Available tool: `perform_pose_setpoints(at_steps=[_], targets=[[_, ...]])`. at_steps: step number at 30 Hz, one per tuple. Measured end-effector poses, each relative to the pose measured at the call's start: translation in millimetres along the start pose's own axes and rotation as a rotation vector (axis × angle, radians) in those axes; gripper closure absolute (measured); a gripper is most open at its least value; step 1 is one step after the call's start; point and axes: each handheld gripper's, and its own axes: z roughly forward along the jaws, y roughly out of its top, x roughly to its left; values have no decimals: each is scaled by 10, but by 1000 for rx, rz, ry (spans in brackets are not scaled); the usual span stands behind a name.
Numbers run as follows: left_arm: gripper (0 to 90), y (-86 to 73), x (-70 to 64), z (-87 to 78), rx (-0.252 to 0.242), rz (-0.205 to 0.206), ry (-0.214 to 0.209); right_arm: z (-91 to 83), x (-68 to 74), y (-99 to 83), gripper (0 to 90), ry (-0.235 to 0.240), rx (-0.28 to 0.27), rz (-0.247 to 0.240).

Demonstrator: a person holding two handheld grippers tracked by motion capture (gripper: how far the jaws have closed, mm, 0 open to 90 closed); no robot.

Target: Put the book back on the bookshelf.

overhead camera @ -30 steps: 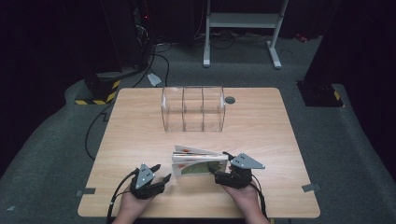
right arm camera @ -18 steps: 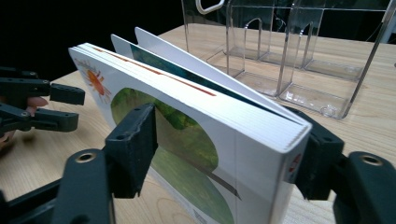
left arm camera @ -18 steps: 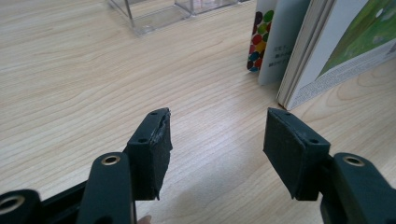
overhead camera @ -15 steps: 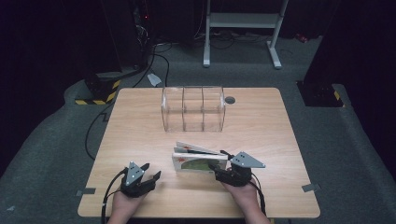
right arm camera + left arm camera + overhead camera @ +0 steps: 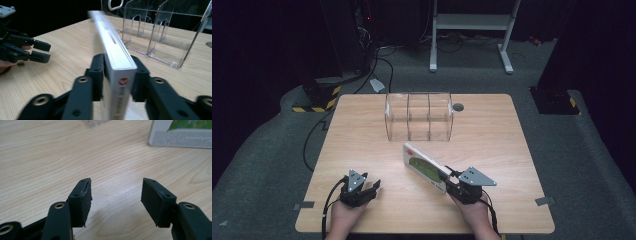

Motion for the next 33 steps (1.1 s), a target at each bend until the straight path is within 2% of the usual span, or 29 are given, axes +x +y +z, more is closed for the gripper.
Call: perform_pose_setpoints(at_steps=[2,4,6,9,14,19,24,31,33], targets=[[404,8,2,43,18,21,17,-16,8,-7,728,-4,2,7],[398,29,5,92,38,31,34,-51,13,-14,738,-16,-1,-10],[395,42,9,110,36,26,43,-87,21,-25,739,-30,0,-27],[383,70,25,160,61,28,59,-121,15,-35,739,-42,1,-26],[322,106,32,220,84,47,53,-195,-9,-56,740,-71,1,-15],[291,133,68,265,93,19,35,-269,-31,-71,740,-104,6,-18],[291,154,133,312,104,-39,-9,-343,-81,-89,739,-129,2,-3],[293,164,145,326,104,-41,-8,-415,-149,-117,738,-186,-5,25],[293,165,144,327,103,-43,-8,-422,-154,-122,738,-205,-5,18]])
